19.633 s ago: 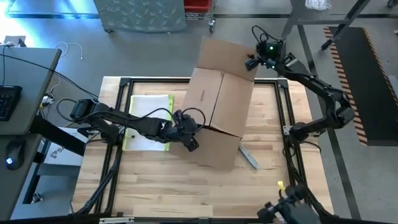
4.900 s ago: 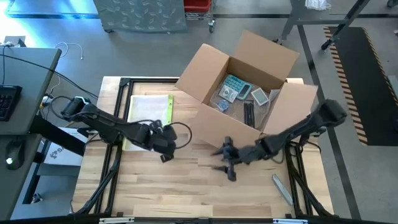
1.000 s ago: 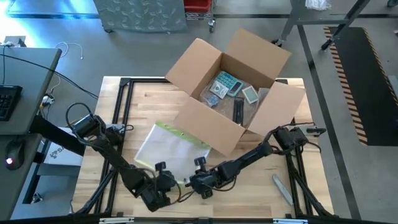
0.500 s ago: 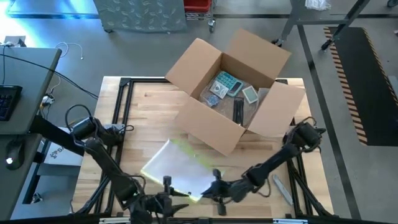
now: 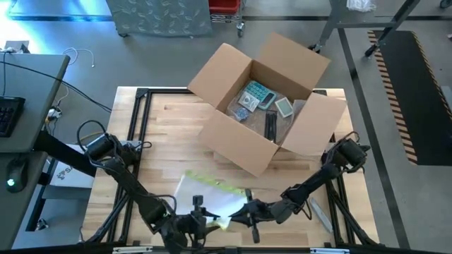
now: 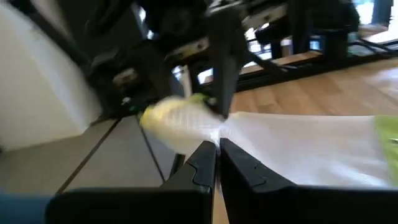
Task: Unpack boxes
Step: Open the transparent zipper bag
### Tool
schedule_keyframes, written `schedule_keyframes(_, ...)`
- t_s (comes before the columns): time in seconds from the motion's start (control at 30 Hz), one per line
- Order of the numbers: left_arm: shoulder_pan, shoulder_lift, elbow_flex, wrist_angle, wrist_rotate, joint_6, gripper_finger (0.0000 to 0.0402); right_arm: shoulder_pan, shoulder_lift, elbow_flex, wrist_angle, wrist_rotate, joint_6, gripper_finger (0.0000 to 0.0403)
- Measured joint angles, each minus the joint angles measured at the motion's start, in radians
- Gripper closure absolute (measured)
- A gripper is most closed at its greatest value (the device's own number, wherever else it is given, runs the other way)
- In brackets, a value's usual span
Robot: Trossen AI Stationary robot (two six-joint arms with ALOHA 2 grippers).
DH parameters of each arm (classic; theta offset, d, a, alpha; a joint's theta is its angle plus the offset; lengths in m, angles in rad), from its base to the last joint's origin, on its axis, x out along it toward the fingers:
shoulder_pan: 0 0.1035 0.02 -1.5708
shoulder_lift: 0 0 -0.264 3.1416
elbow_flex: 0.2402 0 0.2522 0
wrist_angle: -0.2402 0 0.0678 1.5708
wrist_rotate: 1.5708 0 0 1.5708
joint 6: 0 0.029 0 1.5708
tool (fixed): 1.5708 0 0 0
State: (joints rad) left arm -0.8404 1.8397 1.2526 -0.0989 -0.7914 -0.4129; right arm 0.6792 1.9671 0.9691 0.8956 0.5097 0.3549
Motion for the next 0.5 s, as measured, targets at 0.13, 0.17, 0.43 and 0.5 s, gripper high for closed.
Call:
schedule_keyframes(0.13, -0.018, 0.002, -0.001, -0.050, 0.014, -0.082, 0.0281, 0.001, 0.000, 0.001, 0.004, 0.066, 0.082, 0.0403)
schedule_keyframes(0.17, -0.023, 0.003, -0.001, -0.059, 0.009, -0.096, 0.0281, 0.001, 0.000, 0.001, 0.004, 0.080, 0.098, 0.0403)
schedule_keyframes(0.43, -0.041, 0.059, -0.001, -0.090, -0.146, -0.110, 0.0282, 0.000, 0.000, 0.002, 0.007, 0.120, 0.120, 0.0403)
schedule_keyframes(0.5, -0.037, 0.080, -0.001, -0.087, -0.176, -0.141, 0.0287, 0.000, 0.000, 0.002, 0.007, 0.142, 0.124, 0.0403)
